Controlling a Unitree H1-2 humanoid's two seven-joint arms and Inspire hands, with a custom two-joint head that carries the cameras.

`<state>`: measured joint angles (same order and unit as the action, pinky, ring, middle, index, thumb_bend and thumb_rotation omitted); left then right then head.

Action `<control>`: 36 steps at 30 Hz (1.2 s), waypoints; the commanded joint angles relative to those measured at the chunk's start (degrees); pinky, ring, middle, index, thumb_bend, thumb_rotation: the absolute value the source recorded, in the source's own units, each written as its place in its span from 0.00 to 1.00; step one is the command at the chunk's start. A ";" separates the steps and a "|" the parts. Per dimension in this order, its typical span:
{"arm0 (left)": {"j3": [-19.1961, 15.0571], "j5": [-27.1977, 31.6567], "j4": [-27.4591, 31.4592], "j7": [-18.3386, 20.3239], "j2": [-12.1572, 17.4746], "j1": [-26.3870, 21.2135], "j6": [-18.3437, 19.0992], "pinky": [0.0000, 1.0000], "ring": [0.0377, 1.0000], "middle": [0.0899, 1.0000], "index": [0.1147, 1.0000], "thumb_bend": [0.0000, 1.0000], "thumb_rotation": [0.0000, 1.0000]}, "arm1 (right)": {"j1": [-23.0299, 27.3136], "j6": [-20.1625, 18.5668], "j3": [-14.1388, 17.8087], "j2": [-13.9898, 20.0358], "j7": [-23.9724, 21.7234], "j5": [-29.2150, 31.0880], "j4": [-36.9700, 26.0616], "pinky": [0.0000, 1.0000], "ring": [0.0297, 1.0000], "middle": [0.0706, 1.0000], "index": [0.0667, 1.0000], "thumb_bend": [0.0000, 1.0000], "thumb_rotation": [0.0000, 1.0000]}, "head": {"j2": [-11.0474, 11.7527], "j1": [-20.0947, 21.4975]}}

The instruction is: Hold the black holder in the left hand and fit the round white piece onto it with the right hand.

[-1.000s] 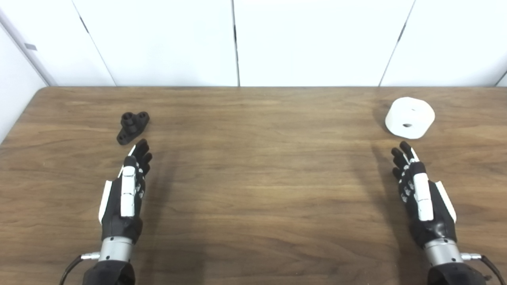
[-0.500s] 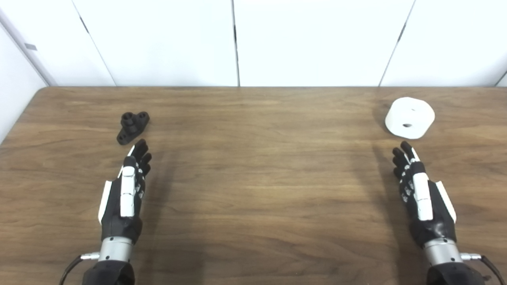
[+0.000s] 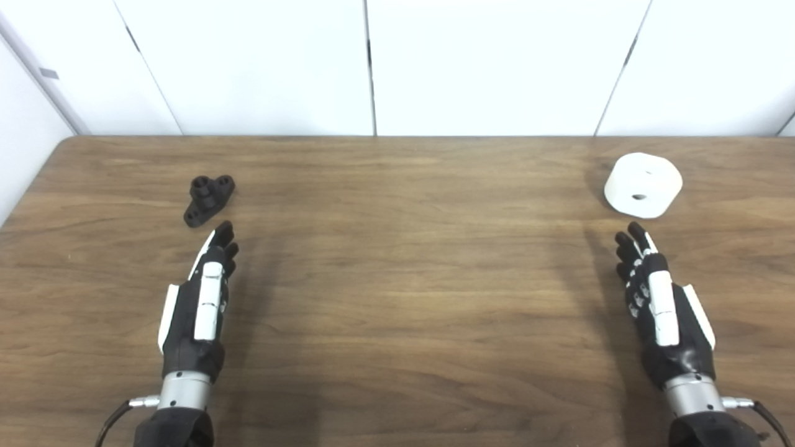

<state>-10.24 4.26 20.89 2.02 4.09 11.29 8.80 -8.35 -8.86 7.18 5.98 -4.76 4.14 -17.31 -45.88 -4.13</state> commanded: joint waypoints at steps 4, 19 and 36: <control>-0.30 -5.06 4.20 -1.82 2.07 -0.58 2.14 1.00 0.98 0.96 0.93 0.53 0.66 | -0.80 0.86 0.39 0.99 -0.18 0.96 -2.15 1.00 0.98 0.95 0.97 0.51 1.00 | 0.52 -0.92; -2.66 -29.39 8.06 -5.06 11.63 -9.14 16.59 0.75 0.87 0.88 0.82 0.75 0.22 | -1.02 2.87 0.68 1.89 -0.76 1.72 -0.60 1.00 0.98 0.95 0.97 0.52 1.00 | 2.27 -2.20; -2.76 -53.99 -6.14 1.96 13.78 -18.59 18.11 0.82 0.92 0.89 0.78 0.78 0.34 | -1.22 4.17 0.94 1.60 -1.06 2.87 0.22 1.00 0.93 0.94 0.96 0.53 1.00 | 2.54 -2.48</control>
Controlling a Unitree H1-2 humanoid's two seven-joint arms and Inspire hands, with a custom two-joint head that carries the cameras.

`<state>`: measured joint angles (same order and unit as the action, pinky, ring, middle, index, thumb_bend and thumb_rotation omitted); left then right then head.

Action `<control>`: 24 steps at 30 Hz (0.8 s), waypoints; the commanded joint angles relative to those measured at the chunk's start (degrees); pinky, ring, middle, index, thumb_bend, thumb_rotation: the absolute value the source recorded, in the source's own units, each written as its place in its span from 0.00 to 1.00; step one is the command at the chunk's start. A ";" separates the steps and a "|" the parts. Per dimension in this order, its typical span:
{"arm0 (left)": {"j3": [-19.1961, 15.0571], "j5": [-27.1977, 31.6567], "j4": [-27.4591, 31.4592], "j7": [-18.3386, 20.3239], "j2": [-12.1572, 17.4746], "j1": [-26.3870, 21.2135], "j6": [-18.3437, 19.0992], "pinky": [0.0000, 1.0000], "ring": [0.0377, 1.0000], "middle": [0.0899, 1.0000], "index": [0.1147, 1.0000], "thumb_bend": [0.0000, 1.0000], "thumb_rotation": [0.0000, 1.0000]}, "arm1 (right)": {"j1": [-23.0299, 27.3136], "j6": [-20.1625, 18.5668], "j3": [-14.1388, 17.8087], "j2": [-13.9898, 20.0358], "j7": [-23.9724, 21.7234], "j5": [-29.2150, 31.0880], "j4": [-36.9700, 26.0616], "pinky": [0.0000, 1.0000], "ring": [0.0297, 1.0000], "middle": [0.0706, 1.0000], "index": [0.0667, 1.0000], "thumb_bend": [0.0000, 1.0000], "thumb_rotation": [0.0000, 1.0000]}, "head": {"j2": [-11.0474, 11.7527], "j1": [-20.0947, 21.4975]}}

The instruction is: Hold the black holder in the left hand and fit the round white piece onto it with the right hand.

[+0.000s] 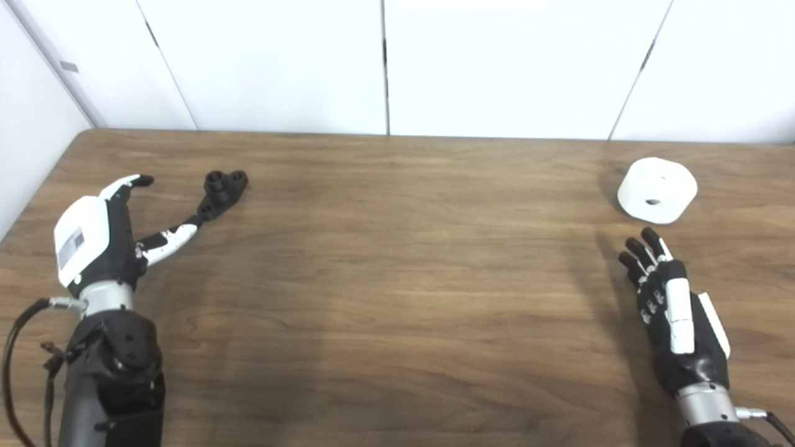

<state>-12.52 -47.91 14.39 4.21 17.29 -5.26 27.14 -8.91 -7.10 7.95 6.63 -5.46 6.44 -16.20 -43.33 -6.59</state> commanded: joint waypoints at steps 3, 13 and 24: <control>-0.05 -1.71 -2.76 -0.15 1.10 -3.42 -0.24 0.83 0.93 0.90 0.78 0.80 0.37 | -0.67 2.08 0.15 0.86 -0.25 0.51 -1.16 1.00 0.93 0.93 0.96 0.53 1.00 | -0.01 -0.02; 2.56 -3.20 -13.30 0.45 2.29 -8.45 -0.24 0.91 0.96 0.92 0.77 0.83 0.47 | -0.85 2.86 -0.16 1.05 -0.15 -0.83 -0.73 1.00 0.93 0.93 0.96 0.53 1.00 | 0.11 -0.26; 7.05 -1.06 -21.93 -6.57 4.40 -11.58 -0.89 1.00 0.97 0.92 0.76 0.89 0.49 | -1.14 3.52 -0.55 0.42 0.12 -1.60 -0.14 1.00 0.94 0.93 0.95 0.52 1.00 | 1.21 0.41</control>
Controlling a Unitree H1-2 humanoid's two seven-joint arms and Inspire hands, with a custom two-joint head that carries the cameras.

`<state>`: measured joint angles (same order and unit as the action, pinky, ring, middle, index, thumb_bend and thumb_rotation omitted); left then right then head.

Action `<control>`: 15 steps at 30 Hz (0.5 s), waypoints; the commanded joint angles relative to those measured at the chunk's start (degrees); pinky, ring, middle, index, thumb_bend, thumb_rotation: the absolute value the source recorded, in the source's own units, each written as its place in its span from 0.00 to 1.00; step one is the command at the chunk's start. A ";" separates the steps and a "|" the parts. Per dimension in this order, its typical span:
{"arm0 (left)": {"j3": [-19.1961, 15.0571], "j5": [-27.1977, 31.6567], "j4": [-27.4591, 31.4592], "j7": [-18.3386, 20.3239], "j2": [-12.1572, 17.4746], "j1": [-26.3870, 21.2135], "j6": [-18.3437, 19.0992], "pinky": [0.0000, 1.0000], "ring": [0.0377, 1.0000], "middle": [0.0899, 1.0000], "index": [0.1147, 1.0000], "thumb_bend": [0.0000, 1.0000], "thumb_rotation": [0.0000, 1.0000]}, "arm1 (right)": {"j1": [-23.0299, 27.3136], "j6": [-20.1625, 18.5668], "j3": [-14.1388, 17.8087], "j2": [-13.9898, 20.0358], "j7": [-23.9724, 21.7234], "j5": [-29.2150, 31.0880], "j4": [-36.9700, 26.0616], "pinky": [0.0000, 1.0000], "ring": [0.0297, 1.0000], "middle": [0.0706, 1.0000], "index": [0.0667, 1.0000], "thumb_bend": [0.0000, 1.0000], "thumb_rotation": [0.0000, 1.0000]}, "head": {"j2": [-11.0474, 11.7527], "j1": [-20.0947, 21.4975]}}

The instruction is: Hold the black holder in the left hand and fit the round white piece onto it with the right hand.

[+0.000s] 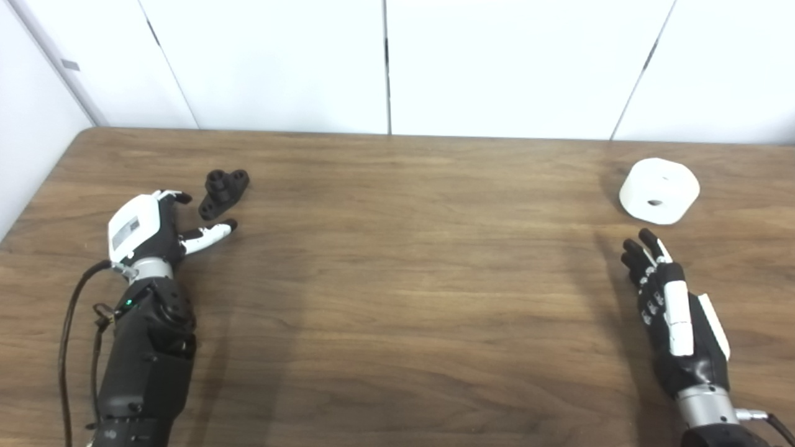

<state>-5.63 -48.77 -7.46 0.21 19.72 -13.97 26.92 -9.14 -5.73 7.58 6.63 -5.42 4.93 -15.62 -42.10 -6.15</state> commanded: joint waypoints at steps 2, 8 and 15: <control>0.74 0.41 -1.57 -3.70 2.35 -3.43 -0.90 1.00 0.97 0.92 0.76 0.89 0.49 | -0.95 2.36 -0.30 0.29 -0.01 0.13 -0.35 1.00 0.95 0.93 0.95 0.52 1.00 | 0.40 0.25; 2.20 2.40 -5.26 -6.44 3.33 -5.01 -1.55 1.00 0.96 0.91 0.75 0.89 0.48 | -0.98 2.61 -0.70 0.01 0.20 -0.10 0.26 1.00 0.95 0.93 0.95 0.54 1.00 | 0.84 0.74; 3.77 4.90 -7.83 -8.57 4.15 -6.31 -2.11 1.00 0.95 0.90 0.74 0.88 0.44 | -1.03 3.10 -0.88 -0.14 0.61 -0.12 0.51 1.00 0.95 0.92 0.95 0.56 1.00 | 0.98 0.86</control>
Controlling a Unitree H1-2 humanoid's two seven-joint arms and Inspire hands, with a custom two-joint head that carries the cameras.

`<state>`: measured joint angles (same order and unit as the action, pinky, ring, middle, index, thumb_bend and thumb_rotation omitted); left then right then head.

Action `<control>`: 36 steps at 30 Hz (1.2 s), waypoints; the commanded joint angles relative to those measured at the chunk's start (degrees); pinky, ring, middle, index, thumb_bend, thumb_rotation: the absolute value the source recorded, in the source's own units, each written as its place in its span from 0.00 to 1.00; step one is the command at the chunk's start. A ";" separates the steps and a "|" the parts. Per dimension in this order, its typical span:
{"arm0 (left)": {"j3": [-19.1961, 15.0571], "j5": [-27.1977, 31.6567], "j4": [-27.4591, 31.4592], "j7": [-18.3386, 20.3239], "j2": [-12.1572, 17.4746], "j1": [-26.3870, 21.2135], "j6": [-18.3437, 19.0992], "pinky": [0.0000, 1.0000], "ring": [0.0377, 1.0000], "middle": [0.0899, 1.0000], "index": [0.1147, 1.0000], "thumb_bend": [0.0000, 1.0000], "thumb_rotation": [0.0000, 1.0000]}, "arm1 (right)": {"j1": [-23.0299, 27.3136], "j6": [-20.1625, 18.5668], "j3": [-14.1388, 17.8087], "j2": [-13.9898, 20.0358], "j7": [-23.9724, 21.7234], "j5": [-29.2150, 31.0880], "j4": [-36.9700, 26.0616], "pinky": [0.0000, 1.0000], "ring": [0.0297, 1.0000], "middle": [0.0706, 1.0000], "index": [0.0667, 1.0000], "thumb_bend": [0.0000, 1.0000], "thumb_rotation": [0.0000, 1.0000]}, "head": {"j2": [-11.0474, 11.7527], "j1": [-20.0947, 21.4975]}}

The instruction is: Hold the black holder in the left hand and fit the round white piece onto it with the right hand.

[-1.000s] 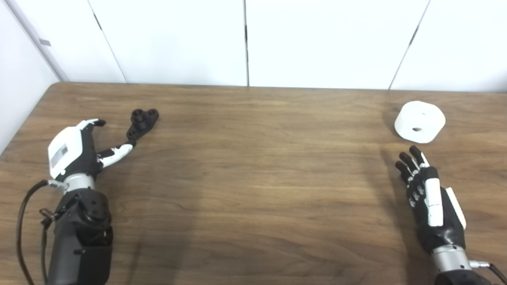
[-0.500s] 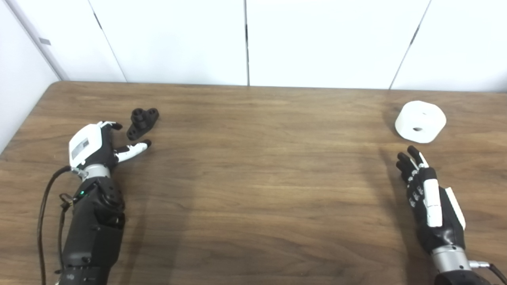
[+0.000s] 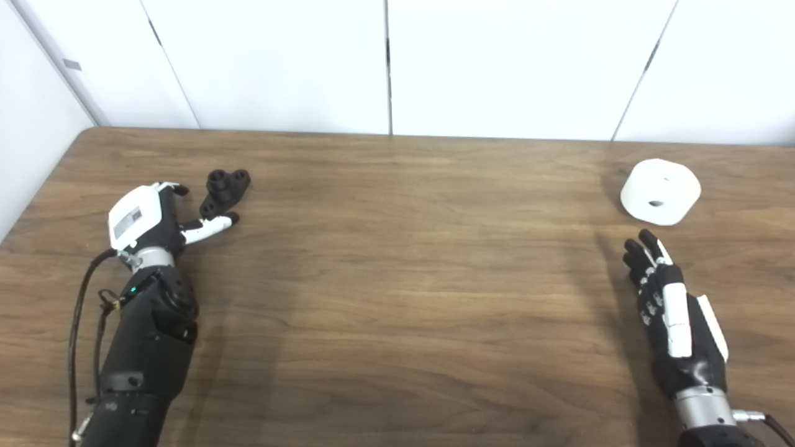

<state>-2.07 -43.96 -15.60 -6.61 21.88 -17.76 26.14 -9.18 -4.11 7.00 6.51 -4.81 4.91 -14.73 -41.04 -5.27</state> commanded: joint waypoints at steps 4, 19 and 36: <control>0.87 1.30 -0.85 -2.73 2.34 -3.15 -1.62 0.98 0.95 0.90 0.73 0.88 0.44 | -0.98 1.57 -0.40 0.02 0.26 -0.25 -0.28 1.00 0.95 0.92 0.95 0.56 1.00 | -0.26 0.07; 3.05 3.99 -1.72 -4.65 2.81 -3.88 -2.14 0.97 0.93 0.87 0.65 0.87 0.41 | -0.96 0.66 -0.74 -0.16 0.50 -0.04 -0.93 1.00 0.95 0.92 0.95 0.56 1.00 | -0.69 0.38; 3.60 4.57 -1.52 -5.52 2.98 -3.65 -2.64 0.99 0.91 0.82 0.53 0.81 0.36 | -0.90 -0.08 -0.97 0.01 0.65 -0.49 -1.48 1.00 0.94 0.91 0.95 0.55 1.00 | -1.24 0.09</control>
<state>1.37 -39.35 -18.12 -11.18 23.47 -19.33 24.00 -9.17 -4.11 6.26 6.46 -4.20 4.10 -14.76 -42.28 -5.10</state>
